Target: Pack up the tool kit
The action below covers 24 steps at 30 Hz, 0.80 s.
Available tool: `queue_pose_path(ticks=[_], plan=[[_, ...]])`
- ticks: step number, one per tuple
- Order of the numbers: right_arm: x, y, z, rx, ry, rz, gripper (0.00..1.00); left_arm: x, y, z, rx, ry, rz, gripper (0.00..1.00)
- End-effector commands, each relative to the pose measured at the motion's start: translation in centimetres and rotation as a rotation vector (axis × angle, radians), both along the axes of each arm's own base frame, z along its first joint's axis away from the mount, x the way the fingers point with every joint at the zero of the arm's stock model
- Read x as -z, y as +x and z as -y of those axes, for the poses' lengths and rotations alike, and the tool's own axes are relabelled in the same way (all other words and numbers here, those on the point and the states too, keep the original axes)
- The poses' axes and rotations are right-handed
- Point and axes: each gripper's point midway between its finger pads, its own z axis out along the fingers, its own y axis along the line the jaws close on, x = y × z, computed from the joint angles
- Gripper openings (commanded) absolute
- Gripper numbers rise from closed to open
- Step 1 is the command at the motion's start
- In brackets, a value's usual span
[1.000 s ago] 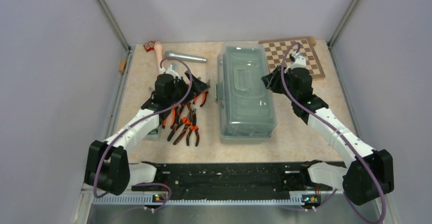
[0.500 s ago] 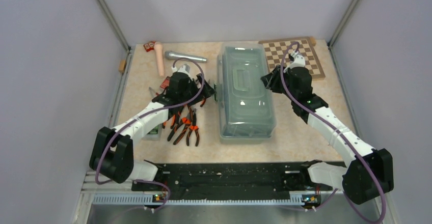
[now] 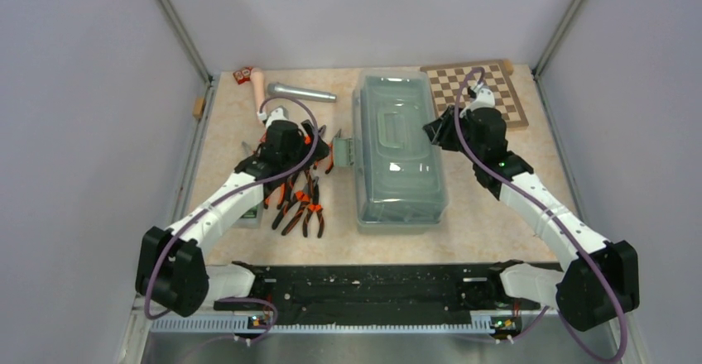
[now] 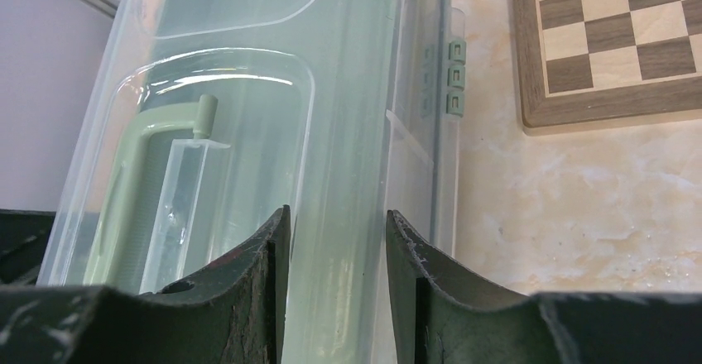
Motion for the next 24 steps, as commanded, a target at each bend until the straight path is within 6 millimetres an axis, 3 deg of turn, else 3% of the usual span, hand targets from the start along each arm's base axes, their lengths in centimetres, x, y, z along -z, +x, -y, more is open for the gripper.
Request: queue_pose_path(ticks=[1,9,15,19,24], plan=[[5.5,-2.8,0.7,-0.052,-0.138,-0.206,0.17,-3.1,0.4,-1.8,-0.055,0.005,0.086,0.91],[2.0,-2.5,0.3,-0.129,-0.197,-0.172,0.32,-6.3,-2.2,3.9,0.194,-0.286,0.127,0.86],[-1.4,-2.7,0.2,-0.156,-0.270,-0.134,0.44,-8.8,-3.0,5.6,0.270,-0.412,0.176,0.78],[-4.4,-3.1,-1.5,-0.214,-0.289,-0.084,0.53,-10.4,-3.0,6.6,0.310,-0.477,0.210,0.78],[-7.7,-3.6,-3.1,-0.242,-0.275,-0.026,0.57,-10.8,-3.2,7.3,0.325,-0.543,0.213,0.78]])
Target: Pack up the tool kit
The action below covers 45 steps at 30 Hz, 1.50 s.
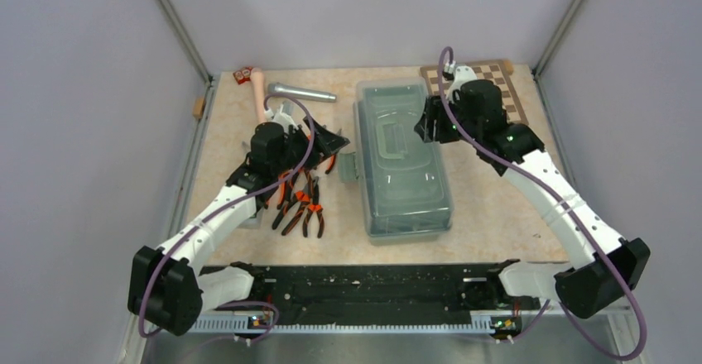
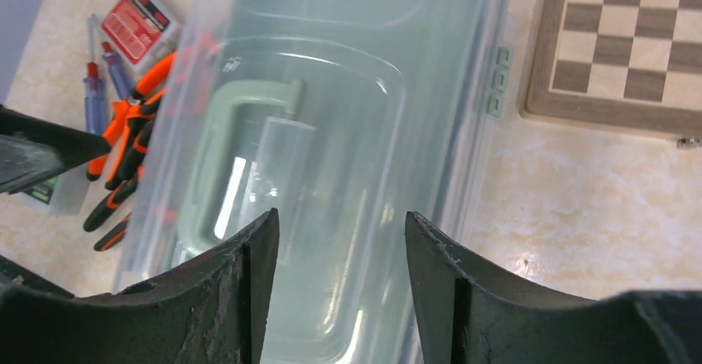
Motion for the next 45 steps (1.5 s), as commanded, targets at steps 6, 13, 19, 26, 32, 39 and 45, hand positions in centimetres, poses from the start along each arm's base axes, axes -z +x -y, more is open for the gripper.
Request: queue_pose_path(ticks=[6,13,19,26,32,39,45], plan=[[-4.7,-2.2,-6.7,-0.203,0.160,-0.011,0.59,-1.5,-0.1,0.2,-0.013,-0.082,0.061,0.78],[-2.1,-2.5,-11.1,-0.168,0.210,-0.139,0.63,-1.5,-0.7,0.4,0.005,-0.101,0.061,0.78],[-0.3,-1.6,-10.9,-0.073,0.197,-0.167,0.66,-2.0,-1.3,2.7,0.068,-0.134,0.064,0.78],[1.8,-2.2,-11.9,-0.091,0.217,-0.256,0.68,-1.2,-1.7,5.3,0.119,-0.148,0.036,0.75],[2.2,-2.5,-13.3,-0.125,0.275,-0.300,0.68,-0.1,-2.0,6.3,0.136,-0.134,0.012,0.60],[1.1,-3.3,-15.8,-0.221,0.395,-0.338,0.67,1.0,-2.2,7.0,0.145,-0.124,-0.013,0.50],[-2.2,-3.7,-16.1,-0.255,0.514,-0.279,0.57,1.9,-1.9,6.6,0.116,-0.101,-0.022,0.48]])
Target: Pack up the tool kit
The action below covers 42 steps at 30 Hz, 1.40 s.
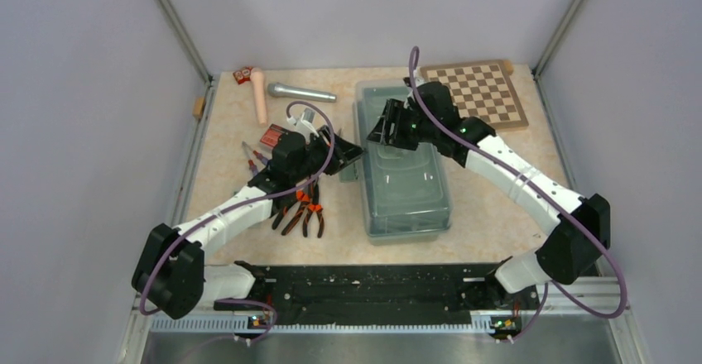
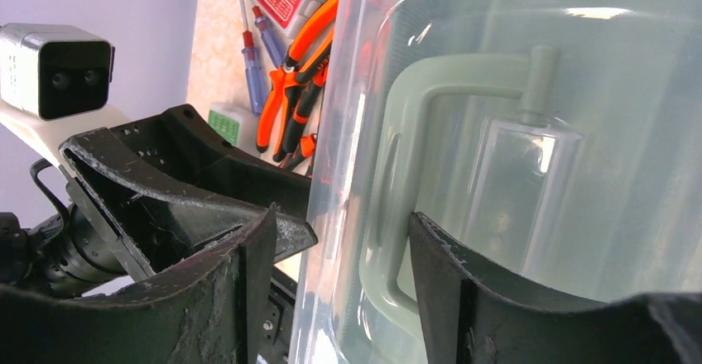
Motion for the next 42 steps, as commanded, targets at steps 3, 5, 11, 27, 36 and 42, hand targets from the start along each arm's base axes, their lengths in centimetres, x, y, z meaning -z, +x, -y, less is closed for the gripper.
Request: queue_pose_path(ticks=[3,5,11,27,36,42], plan=[[-5.1,-2.0,-3.2,-0.126,0.277,0.043,0.48,1.1,0.0,0.5,-0.001,0.035,-0.015,0.48],[-5.8,-2.0,-2.6,-0.123,0.306,0.053,0.44,1.4,0.3,0.2,-0.020,0.052,-0.013,0.48],[-6.8,-2.0,-1.2,-0.125,0.389,0.066,0.33,1.2,0.8,-0.3,-0.049,0.088,0.006,0.50],[-6.3,-1.6,0.4,-0.110,0.451,0.057,0.30,-1.7,2.6,0.0,-0.020,0.245,0.051,0.70],[-6.2,-1.6,0.5,-0.115,0.444,0.063,0.30,-0.2,3.4,-0.5,-0.036,0.348,0.011,0.72],[-5.4,-0.9,1.6,-0.093,0.325,0.134,0.35,-0.2,3.4,0.3,-0.011,0.341,0.021,0.73]])
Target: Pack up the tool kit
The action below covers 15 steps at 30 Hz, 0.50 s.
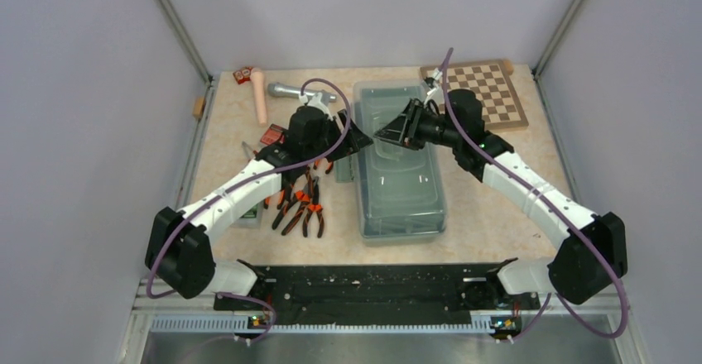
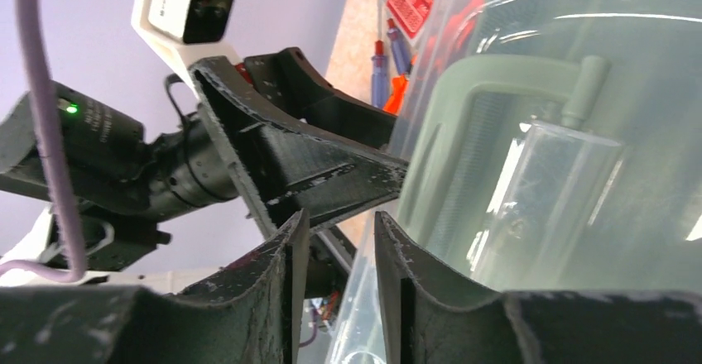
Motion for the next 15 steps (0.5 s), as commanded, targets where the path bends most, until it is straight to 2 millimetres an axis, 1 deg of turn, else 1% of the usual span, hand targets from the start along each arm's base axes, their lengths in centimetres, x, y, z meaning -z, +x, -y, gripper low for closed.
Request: queue_pose_path(ticks=[1,4,8,11,15], plan=[[-1.9,0.1,1.3,0.022,-0.081,0.154,0.37,-0.6,0.3,0.7,0.028,0.010,0.026,0.73],[-1.8,0.3,2.4,0.027,-0.171,0.257,0.47,-0.6,0.4,1.5,0.046,0.001,0.028,0.73],[-2.0,0.0,3.5,0.002,-0.290,0.425,0.56,-1.1,0.6,2.1,0.063,-0.010,0.033,0.75],[-1.9,-0.4,3.7,-0.023,-0.416,0.562,0.58,-1.7,0.7,2.3,0.070,-0.018,0.046,0.78],[-1.6,-0.7,3.4,-0.041,-0.568,0.687,0.59,-2.7,0.7,2.7,0.084,-0.031,0.059,0.82]])
